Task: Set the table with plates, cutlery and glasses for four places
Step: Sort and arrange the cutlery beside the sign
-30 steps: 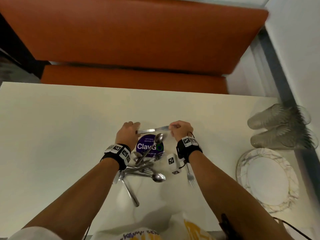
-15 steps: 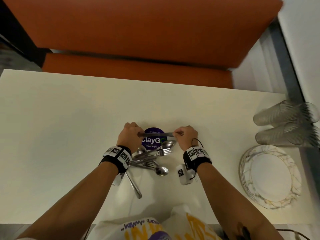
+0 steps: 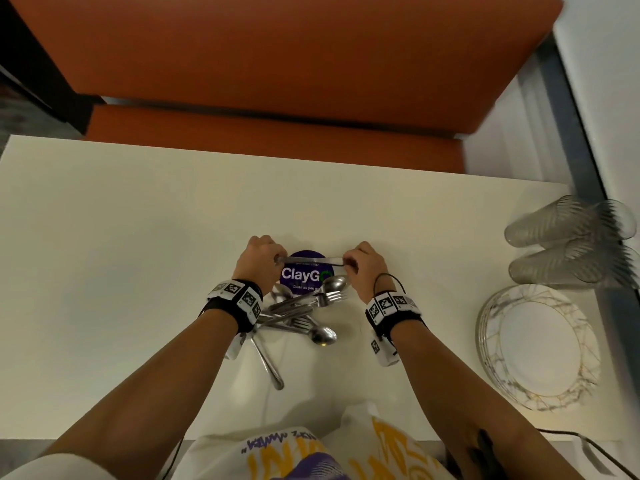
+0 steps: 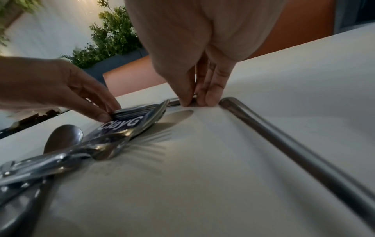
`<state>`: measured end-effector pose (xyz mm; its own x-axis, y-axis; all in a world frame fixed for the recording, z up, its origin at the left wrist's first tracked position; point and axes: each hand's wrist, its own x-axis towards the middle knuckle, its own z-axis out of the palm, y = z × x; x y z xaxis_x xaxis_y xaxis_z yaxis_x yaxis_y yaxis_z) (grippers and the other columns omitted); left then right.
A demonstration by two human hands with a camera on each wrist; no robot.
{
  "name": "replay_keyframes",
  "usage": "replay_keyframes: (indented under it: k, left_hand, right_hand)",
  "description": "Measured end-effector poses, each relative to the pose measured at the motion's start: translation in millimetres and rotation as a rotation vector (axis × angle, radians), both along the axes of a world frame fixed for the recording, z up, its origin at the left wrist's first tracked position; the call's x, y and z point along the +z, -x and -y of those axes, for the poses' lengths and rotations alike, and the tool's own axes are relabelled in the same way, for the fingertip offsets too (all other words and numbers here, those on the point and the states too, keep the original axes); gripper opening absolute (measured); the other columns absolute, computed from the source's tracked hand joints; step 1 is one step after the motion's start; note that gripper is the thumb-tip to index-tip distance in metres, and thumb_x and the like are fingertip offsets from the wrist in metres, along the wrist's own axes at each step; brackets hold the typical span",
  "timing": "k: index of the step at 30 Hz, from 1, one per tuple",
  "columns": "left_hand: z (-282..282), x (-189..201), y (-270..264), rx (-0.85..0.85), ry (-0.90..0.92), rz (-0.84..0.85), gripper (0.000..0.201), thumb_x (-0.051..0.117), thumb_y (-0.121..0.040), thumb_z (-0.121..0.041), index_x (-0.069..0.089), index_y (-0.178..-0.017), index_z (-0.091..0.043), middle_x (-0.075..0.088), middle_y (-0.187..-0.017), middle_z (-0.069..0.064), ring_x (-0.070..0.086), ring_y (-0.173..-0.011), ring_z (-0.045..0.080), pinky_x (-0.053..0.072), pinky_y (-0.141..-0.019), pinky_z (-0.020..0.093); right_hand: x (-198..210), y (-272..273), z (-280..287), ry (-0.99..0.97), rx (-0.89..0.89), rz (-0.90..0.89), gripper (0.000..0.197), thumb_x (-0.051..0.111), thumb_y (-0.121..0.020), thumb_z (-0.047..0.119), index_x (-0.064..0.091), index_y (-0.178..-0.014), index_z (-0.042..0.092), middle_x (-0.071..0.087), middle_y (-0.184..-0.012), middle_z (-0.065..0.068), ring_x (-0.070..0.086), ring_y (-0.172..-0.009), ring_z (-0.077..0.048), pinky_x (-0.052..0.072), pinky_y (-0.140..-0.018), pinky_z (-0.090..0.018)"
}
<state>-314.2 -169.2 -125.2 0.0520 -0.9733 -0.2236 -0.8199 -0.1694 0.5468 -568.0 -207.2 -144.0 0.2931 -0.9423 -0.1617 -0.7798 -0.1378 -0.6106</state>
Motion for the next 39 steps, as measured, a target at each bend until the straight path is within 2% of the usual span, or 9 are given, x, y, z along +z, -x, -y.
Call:
replay_keyframes:
  k: [3, 9, 14, 17, 21, 25, 29, 34, 39]
  left_hand:
    - [0, -2, -4, 0.045, -0.037, -0.025, 0.012, 0.076, -0.088, -0.005, 0.079, -0.099, -0.008, 0.066, -0.101, 0.008, 0.053, -0.105, 0.026, 0.053, -0.085, 0.040]
    - [0, -5, -6, 0.061, -0.044, -0.054, 0.014, 0.078, -0.086, -0.004, 0.079, -0.099, -0.009, 0.066, -0.103, 0.007, 0.054, -0.106, 0.026, 0.051, -0.089, 0.038]
    - [-11, -5, -10, 0.024, 0.052, -0.047, 0.040, 0.084, -0.079, -0.011, 0.072, -0.118, -0.014, 0.060, -0.115, 0.006, 0.052, -0.111, 0.025, 0.049, -0.084, 0.032]
    - [-29, 1, -5, 0.061, 0.230, -0.012, 0.028, 0.080, -0.079, -0.014, 0.070, -0.105, -0.015, 0.060, -0.103, 0.003, 0.054, -0.096, 0.024, 0.051, -0.080, 0.036]
    - [-56, 2, 3, 0.063, 0.219, -0.048, 0.016, 0.077, -0.084, -0.017, 0.069, -0.098, -0.015, 0.062, -0.093, 0.001, 0.054, -0.089, 0.022, 0.053, -0.078, 0.039]
    - [-78, -8, 6, -0.032, 0.090, -0.017, 0.023, 0.075, -0.089, -0.025, 0.074, -0.112, -0.019, 0.066, -0.106, 0.003, 0.055, -0.100, 0.025, 0.051, -0.087, 0.043]
    - [-93, -11, 3, -0.030, 0.047, -0.052, 0.023, 0.069, -0.093, -0.018, 0.074, -0.115, -0.021, 0.065, -0.108, 0.003, 0.052, -0.102, 0.025, 0.050, -0.091, 0.044]
    - [-104, -6, -3, 0.023, 0.087, -0.067, 0.026, 0.065, -0.095, -0.020, 0.072, -0.120, -0.020, 0.063, -0.114, 0.005, 0.054, -0.106, 0.027, 0.049, -0.094, 0.043]
    - [-99, 27, -1, 0.088, 0.162, -0.223, 0.027, 0.060, -0.099, -0.020, 0.065, -0.126, -0.019, 0.063, -0.121, -0.002, 0.054, -0.115, 0.016, 0.046, -0.094, 0.031]
  right_hand:
    - [1, 0, 2, -0.005, -0.015, -0.008, 0.010, 0.069, -0.086, 0.000, 0.071, -0.095, 0.002, 0.060, -0.103, -0.008, 0.055, -0.076, -0.017, 0.045, -0.071, -0.023]
    - [3, 0, 3, -0.046, -0.027, -0.021, 0.011, 0.069, -0.087, 0.003, 0.069, -0.098, 0.004, 0.058, -0.106, -0.007, 0.056, -0.078, -0.018, 0.054, -0.073, -0.031]
    - [9, 2, -7, 0.008, -0.085, -0.068, 0.018, 0.064, -0.092, 0.016, 0.063, -0.110, 0.014, 0.054, -0.112, -0.002, 0.058, -0.091, -0.019, 0.054, -0.077, -0.032]
    - [14, 2, -20, 0.039, -0.126, -0.093, 0.006, 0.061, -0.093, 0.027, 0.062, -0.095, 0.022, 0.058, -0.094, 0.006, 0.056, -0.089, -0.016, 0.052, -0.073, -0.031]
    - [16, -7, -34, -0.179, -0.123, -0.203, 0.031, 0.060, -0.091, 0.053, 0.067, -0.094, 0.022, 0.061, -0.094, 0.006, 0.056, -0.090, -0.015, 0.053, -0.077, -0.033]
    - [16, -15, -45, -0.227, -0.133, -0.146, 0.010, 0.067, -0.091, 0.025, 0.069, -0.089, 0.015, 0.064, -0.093, 0.001, 0.062, -0.095, -0.021, 0.049, -0.079, -0.028]
    - [21, -11, -60, -0.297, -0.139, -0.158, 0.011, 0.064, -0.091, 0.022, 0.067, -0.084, 0.016, 0.067, -0.078, 0.000, 0.062, -0.080, -0.017, 0.046, -0.107, -0.034]
    - [35, -3, -76, -0.205, -0.205, -0.024, 0.006, 0.065, -0.094, 0.018, 0.070, -0.094, 0.014, 0.070, -0.088, -0.001, 0.065, -0.092, -0.021, 0.053, -0.093, -0.033]
    - [78, -16, -71, 0.013, -0.219, 0.182, 0.003, 0.066, -0.096, 0.019, 0.069, -0.097, 0.021, 0.070, -0.087, 0.004, 0.064, -0.080, -0.012, 0.051, -0.072, -0.025]
